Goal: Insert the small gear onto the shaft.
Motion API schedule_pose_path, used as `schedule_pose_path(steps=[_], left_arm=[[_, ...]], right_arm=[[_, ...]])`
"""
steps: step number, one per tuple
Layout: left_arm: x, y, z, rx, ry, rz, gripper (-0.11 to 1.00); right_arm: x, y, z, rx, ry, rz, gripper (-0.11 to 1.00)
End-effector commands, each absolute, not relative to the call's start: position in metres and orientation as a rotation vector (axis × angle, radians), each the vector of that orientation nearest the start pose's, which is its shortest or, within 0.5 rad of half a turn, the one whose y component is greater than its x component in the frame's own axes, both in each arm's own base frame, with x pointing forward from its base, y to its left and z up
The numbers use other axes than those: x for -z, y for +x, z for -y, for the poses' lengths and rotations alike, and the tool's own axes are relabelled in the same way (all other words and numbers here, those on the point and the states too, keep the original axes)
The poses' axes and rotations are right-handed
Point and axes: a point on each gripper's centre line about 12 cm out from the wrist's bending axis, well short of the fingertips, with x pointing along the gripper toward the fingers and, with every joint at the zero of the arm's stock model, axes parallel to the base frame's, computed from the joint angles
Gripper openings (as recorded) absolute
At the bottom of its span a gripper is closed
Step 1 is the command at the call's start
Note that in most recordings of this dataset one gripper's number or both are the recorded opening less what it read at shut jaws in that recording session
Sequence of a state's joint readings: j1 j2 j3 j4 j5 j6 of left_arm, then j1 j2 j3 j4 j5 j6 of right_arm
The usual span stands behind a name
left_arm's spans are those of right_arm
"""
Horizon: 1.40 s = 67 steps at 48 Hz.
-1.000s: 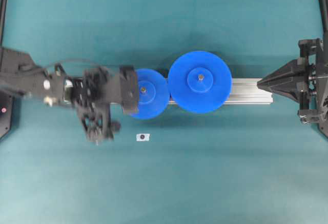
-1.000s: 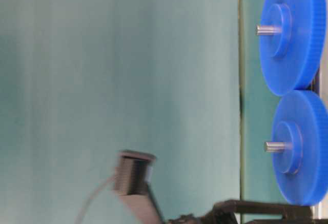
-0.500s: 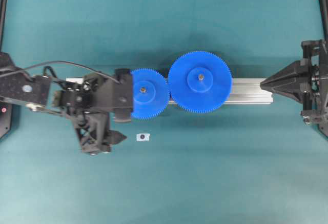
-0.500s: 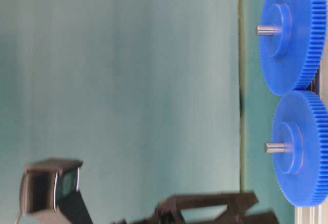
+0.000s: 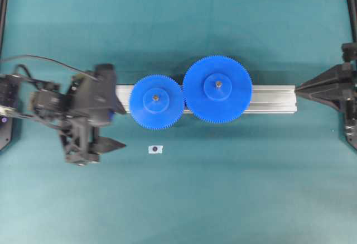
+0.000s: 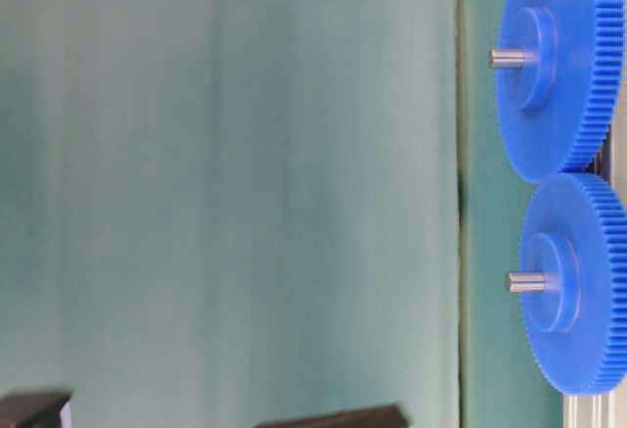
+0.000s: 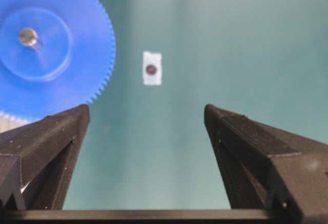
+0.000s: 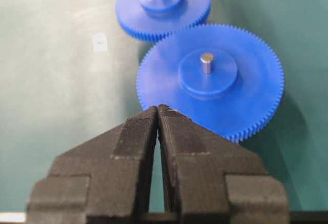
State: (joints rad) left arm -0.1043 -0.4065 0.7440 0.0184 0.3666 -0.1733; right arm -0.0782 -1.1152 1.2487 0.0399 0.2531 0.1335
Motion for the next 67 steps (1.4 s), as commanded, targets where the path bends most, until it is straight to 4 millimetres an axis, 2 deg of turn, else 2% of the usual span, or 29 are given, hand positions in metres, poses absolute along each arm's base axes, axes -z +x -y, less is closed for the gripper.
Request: schedule_pose_path(steps=[1, 7, 21, 30, 37, 45, 53, 67], left_arm=[[-0.270, 0.300, 0.031, 0.050, -0.111, -0.620, 0.91], [-0.278, 0.284, 0.030, 0.057, -0.115, -0.565, 0.91], [-0.272, 0.242, 0.025, 0.062, -0.125, -0.489, 0.91], [-0.281, 0.216, 0.023, 0.073, -0.156, -0.342, 0.91], [-0.276, 0.184, 0.020, 0.086, -0.169, -0.211, 0.91], [-0.271, 0.152, 0.016, 0.104, -0.179, -0.042, 0.91], [-0.263, 0.150, 0.016, 0.101, -0.171, -0.070, 0.91], [-0.228, 0.149, 0.016, 0.092, -0.169, -0.167, 0.91]], right_arm=[[-0.235, 0.161, 0.012, 0.101, 0.190, -0.367, 0.13], [-0.236, 0.157, 0.011, 0.100, 0.191, -0.350, 0.13], [-0.231, 0.146, 0.010, 0.094, 0.187, -0.286, 0.13], [-0.232, 0.144, 0.011, 0.092, 0.185, -0.214, 0.13], [-0.234, 0.143, 0.011, 0.087, 0.180, -0.131, 0.13], [-0.224, 0.139, 0.011, 0.086, 0.178, -0.066, 0.13], [-0.209, 0.138, 0.011, 0.086, 0.172, -0.071, 0.13], [-0.195, 0.136, 0.010, 0.088, 0.146, -0.162, 0.13]])
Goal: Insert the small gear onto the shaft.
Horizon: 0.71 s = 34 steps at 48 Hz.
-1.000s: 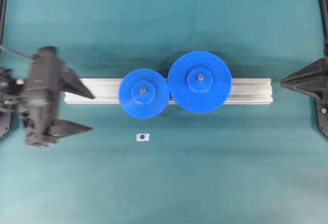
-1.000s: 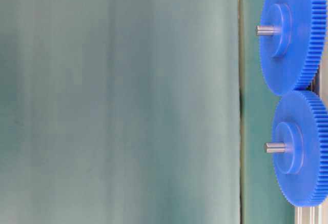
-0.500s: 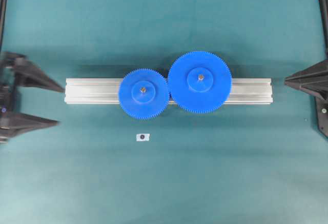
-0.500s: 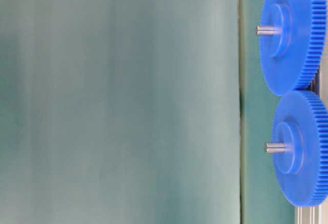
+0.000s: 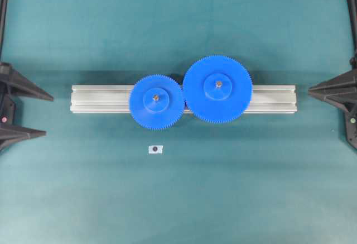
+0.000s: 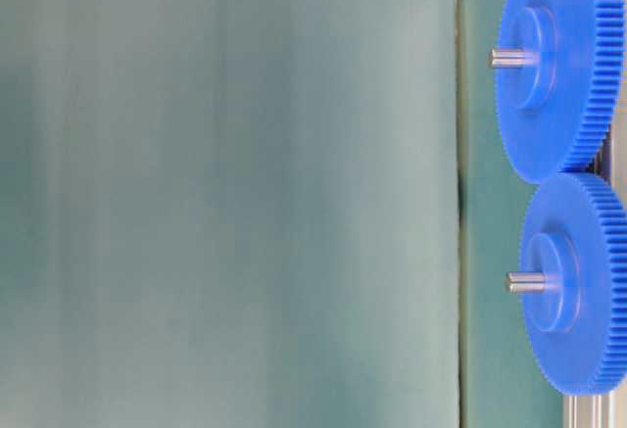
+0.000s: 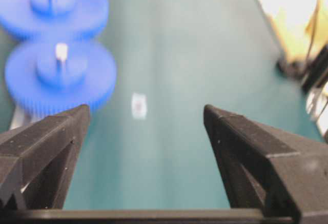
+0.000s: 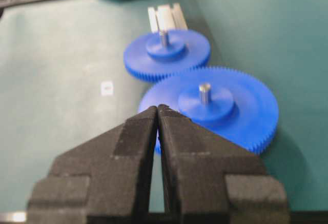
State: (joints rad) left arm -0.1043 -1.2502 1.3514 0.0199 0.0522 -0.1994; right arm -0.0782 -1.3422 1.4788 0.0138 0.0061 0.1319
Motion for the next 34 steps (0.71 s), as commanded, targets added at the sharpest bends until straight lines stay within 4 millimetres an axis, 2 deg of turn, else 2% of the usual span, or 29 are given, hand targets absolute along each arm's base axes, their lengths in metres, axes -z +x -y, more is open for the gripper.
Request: schedule_pose_path(steps=[1, 10, 22, 34], left_arm=[[-0.227, 0.149, 0.016, 0.092, -0.166, -0.165, 0.91], [-0.206, 0.141, 0.015, 0.092, -0.167, -0.171, 0.91], [-0.179, 0.136, 0.015, 0.092, -0.163, -0.193, 0.91], [-0.171, 0.135, 0.015, 0.090, -0.162, -0.214, 0.91]], right_arm=[[-0.193, 0.136, 0.010, 0.089, 0.146, -0.174, 0.13], [-0.172, 0.131, 0.010, 0.096, 0.157, -0.278, 0.13], [-0.159, 0.129, 0.010, 0.095, 0.160, -0.239, 0.13], [-0.147, 0.126, 0.010, 0.093, 0.158, -0.213, 0.13]])
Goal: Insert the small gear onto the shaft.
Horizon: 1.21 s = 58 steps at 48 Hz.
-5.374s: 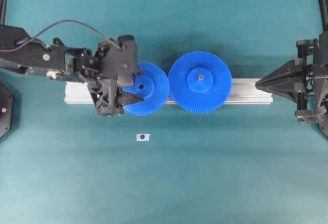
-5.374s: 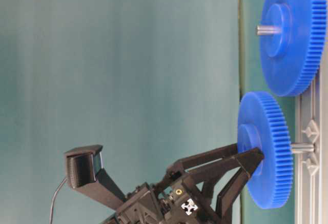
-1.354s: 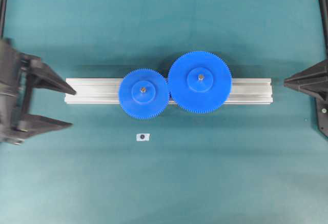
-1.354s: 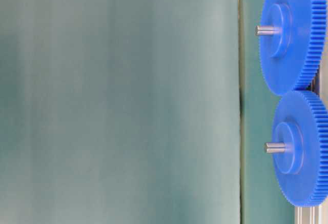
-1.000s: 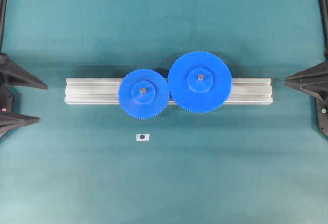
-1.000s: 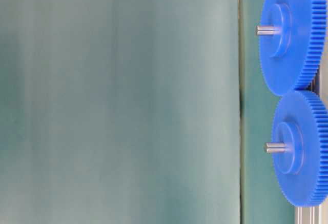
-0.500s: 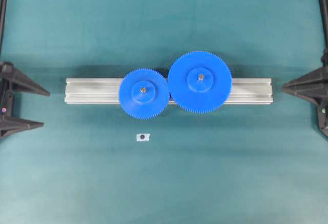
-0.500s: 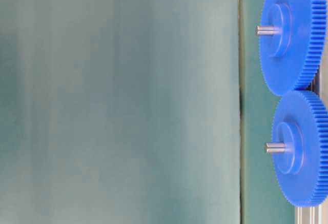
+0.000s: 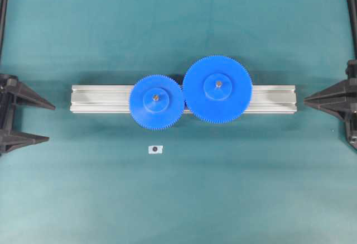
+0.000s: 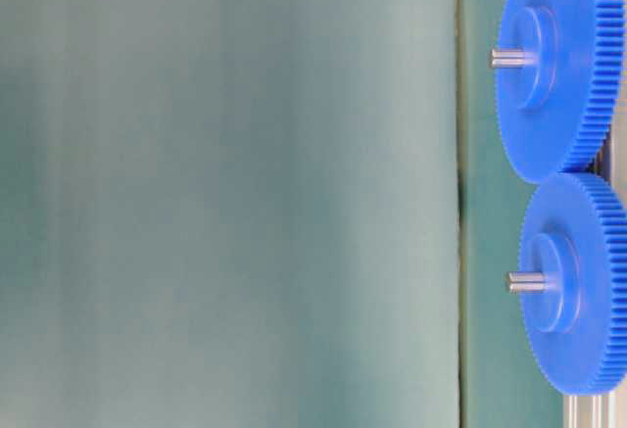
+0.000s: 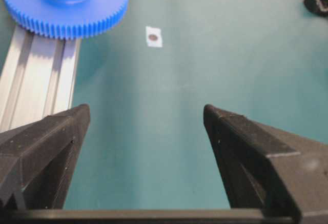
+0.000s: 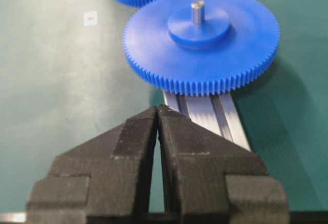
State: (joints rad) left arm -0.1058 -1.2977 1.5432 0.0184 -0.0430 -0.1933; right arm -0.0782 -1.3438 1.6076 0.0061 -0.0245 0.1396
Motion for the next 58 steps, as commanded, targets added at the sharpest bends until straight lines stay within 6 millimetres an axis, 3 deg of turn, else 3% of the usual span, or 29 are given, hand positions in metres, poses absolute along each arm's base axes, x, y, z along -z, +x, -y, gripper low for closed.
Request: schedule_pose_path(steps=[1, 17, 58], left_arm=[[-0.169, 0.135, 0.015, 0.089, -0.161, -0.220, 0.91], [-0.153, 0.131, 0.014, 0.084, -0.189, -0.249, 0.91], [-0.152, 0.131, 0.014, 0.082, -0.201, -0.254, 0.91]], right_arm=[[-0.146, 0.126, 0.010, 0.093, 0.158, -0.209, 0.13], [-0.145, 0.125, 0.010, 0.093, 0.158, -0.212, 0.13], [-0.146, 0.126, 0.010, 0.093, 0.159, -0.210, 0.13]])
